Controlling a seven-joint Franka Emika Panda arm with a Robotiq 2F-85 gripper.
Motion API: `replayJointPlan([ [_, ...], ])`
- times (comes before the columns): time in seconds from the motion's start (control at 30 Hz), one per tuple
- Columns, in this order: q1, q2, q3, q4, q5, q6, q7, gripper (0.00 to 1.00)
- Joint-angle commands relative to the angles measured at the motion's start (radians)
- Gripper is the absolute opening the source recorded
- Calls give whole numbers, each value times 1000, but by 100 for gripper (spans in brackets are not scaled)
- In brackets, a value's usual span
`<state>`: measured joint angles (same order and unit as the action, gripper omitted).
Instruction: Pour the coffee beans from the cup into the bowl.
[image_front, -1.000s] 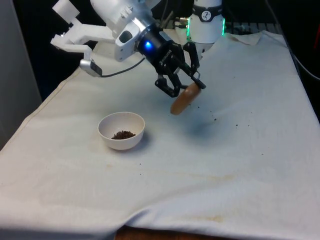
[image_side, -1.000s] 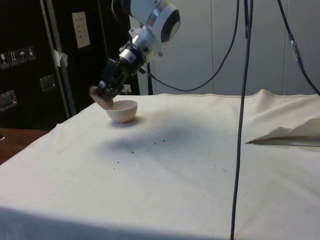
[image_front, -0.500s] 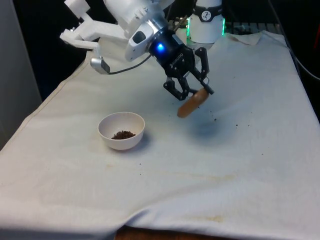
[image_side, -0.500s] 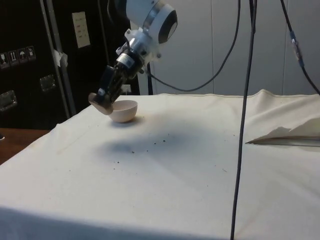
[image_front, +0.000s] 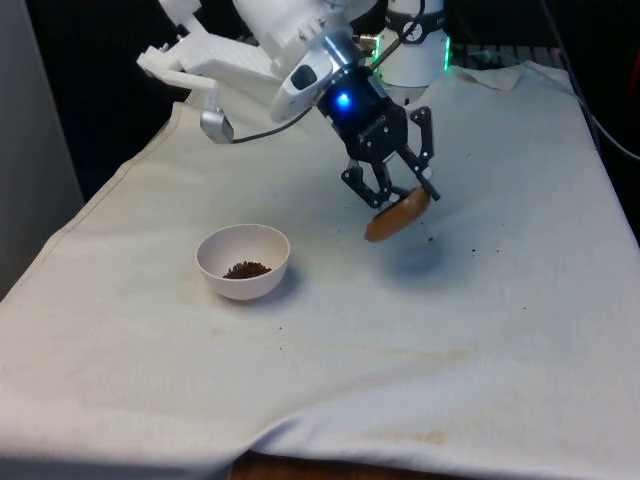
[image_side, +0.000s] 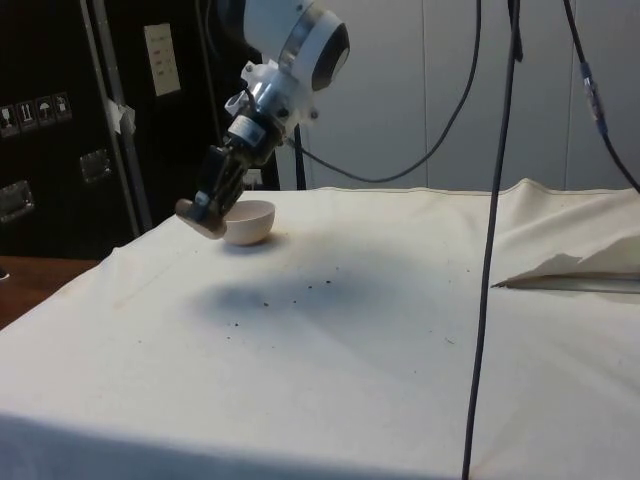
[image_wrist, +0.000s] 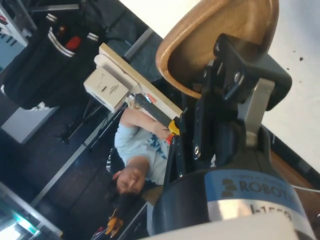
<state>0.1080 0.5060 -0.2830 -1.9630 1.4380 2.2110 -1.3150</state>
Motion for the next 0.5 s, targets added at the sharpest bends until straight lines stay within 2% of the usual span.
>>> replayJointPlan([
  [0.0, 12, -7, -1, -10, -14, 27, 9, 3],
  [0.03, 0, -1, 5, -2, -5, 10, 0, 3],
  [0.07, 12, -8, 3, -11, -18, 35, 9, 3],
  [0.33, 13, -12, 35, -20, -56, 97, 14, 3],
  [0.37, 0, -5, 42, -11, -47, 79, 2, 3],
  [0.4, 13, -12, 39, -21, -61, 104, 15, 3],
  [0.47, 12, -12, 50, -23, -77, 124, 18, 3],
])
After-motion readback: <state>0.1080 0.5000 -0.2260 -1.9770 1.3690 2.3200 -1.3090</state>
